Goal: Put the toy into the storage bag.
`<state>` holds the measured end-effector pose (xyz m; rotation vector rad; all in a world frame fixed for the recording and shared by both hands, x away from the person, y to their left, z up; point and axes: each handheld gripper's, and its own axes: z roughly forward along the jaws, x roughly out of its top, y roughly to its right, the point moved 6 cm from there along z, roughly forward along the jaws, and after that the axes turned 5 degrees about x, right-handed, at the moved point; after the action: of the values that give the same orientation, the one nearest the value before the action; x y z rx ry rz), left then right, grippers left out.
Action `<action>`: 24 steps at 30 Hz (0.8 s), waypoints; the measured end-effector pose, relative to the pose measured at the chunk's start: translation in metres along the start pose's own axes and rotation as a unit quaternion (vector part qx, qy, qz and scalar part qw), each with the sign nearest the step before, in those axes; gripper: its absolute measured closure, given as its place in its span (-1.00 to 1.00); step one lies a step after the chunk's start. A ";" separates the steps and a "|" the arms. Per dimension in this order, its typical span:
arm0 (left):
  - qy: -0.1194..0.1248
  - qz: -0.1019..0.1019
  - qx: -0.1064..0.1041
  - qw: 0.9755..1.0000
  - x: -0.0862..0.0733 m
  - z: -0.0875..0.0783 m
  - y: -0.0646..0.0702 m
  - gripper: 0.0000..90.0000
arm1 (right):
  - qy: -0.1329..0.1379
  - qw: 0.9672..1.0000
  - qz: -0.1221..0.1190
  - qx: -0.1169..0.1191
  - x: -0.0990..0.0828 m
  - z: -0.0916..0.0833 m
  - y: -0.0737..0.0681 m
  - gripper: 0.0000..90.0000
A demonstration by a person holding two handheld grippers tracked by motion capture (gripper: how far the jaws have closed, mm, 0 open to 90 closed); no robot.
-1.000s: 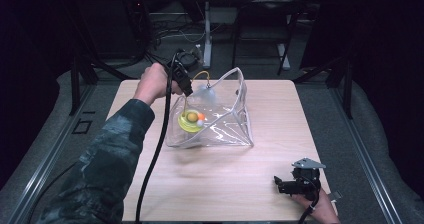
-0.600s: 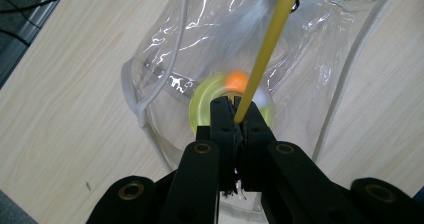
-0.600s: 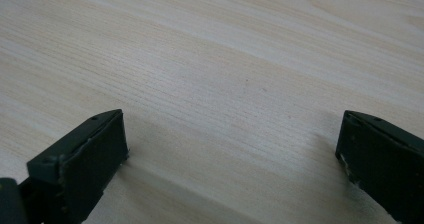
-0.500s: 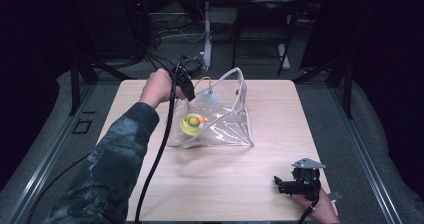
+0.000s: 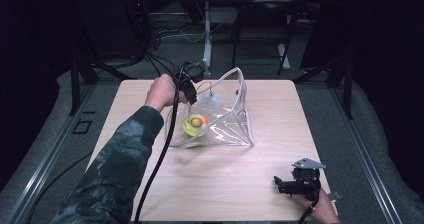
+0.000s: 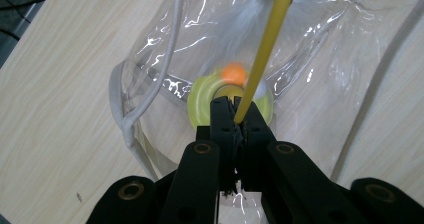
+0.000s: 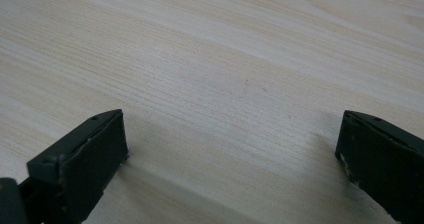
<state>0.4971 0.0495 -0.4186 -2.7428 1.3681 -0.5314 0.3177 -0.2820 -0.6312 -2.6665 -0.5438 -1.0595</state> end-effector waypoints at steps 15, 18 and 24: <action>0.013 -0.016 -0.004 1.000 0.003 0.016 0.002 0.94 | -0.001 1.000 0.000 -0.002 0.000 0.000 0.000 -1.00; 0.017 -0.019 -0.007 1.000 0.004 0.020 0.003 0.94 | -0.001 1.000 0.000 -0.002 0.000 0.000 0.000 -1.00; 0.014 -0.022 -0.008 1.000 0.003 0.026 0.003 0.94 | -0.001 1.000 0.001 -0.001 0.000 0.000 0.000 -1.00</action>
<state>0.5042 0.0423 -0.4425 -2.7948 1.3265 -0.5650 0.3173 -0.2820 -0.6311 -2.6700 -0.5398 -1.0579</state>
